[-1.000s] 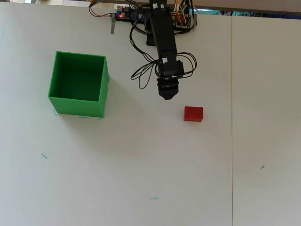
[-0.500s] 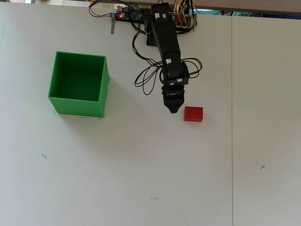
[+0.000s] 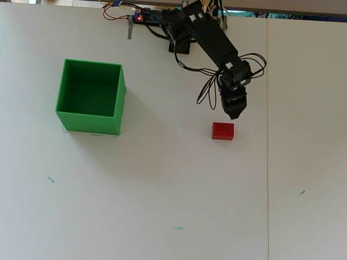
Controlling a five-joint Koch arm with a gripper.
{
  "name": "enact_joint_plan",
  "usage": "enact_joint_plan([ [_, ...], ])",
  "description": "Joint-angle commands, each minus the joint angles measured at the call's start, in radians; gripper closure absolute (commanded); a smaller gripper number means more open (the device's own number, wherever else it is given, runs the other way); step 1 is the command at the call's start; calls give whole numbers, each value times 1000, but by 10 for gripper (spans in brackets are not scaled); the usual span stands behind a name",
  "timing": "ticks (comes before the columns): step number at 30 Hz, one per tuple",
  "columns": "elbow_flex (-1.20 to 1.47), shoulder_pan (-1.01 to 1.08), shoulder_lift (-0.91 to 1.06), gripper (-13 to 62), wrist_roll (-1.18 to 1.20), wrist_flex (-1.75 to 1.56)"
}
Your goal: Grasp a red block and put it in the green bin.
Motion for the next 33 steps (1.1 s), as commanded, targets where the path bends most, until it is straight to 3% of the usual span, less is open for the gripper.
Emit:
enact_joint_plan([
  [1,-21,29,-14,141,110,35],
  [15,-25,114,-32,137,212,37],
  [33,-198,-60,-164,138,218,26],
])
